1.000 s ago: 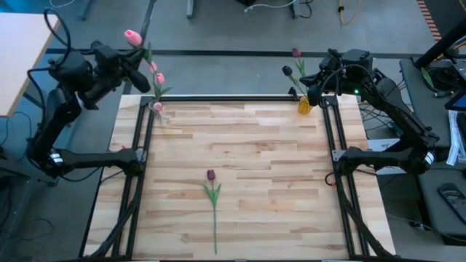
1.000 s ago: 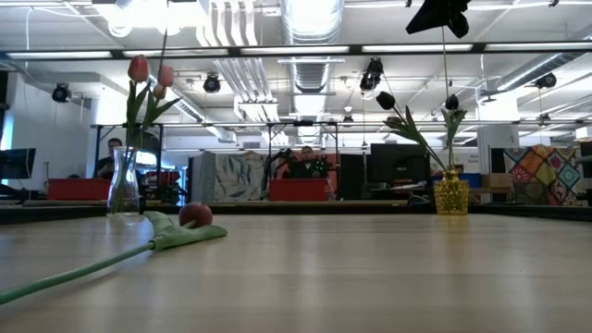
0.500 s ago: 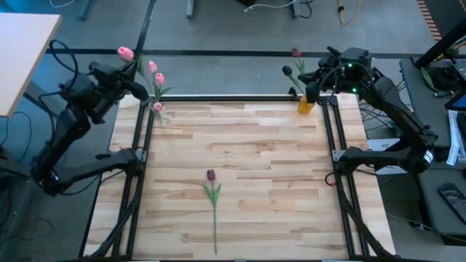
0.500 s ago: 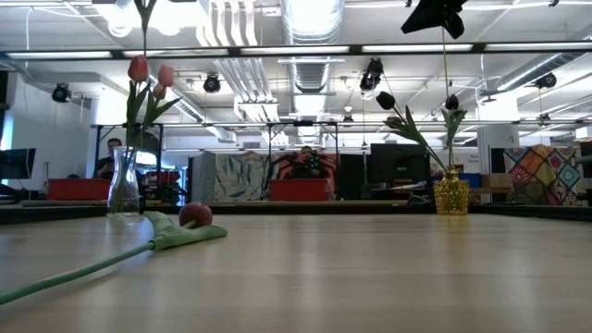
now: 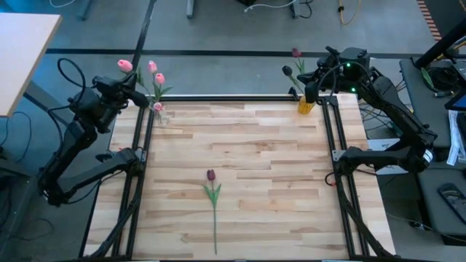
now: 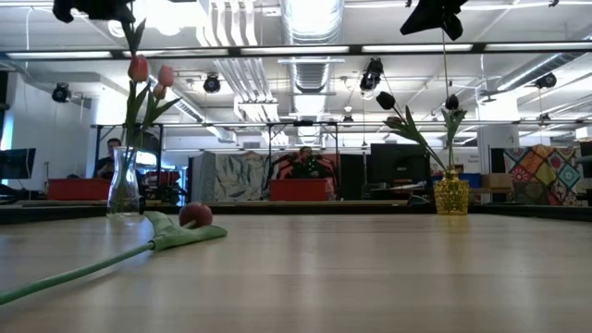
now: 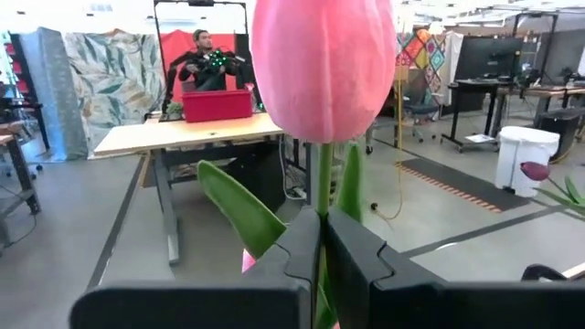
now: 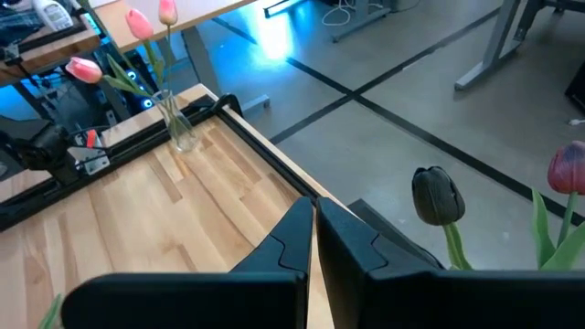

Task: Sort flowers into vase by color
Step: Put the pink flower into the transparent vase

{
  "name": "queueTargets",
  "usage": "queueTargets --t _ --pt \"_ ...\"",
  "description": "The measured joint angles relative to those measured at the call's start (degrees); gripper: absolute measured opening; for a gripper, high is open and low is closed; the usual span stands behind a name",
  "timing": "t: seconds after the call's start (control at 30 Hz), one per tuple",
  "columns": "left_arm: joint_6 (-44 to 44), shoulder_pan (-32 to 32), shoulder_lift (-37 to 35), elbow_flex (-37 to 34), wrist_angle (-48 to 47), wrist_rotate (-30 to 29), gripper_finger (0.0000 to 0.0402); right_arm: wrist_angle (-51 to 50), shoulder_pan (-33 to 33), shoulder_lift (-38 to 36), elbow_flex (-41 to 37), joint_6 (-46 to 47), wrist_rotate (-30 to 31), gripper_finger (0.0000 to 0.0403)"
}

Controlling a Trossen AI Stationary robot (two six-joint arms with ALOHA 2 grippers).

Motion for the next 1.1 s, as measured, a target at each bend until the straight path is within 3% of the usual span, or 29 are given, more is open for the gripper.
queueTargets --t 0.47,0.83,1.1 --pt "-0.2 1.1 -4.7 -11.4 4.9 -3.5 0.0 0.0 0.0 0.0 0.0 0.3 0.0 0.0013" --pt "-1.5 1.4 -6.1 -16.3 1.7 -7.7 0.0001 0.0 0.0 0.0 0.0 0.6 0.2 0.0013" --pt "-1.5 1.4 -5.0 -14.8 -3.1 -7.7 0.0047 0.0 0.0 0.0 0.0 1.0 0.4 0.0013"
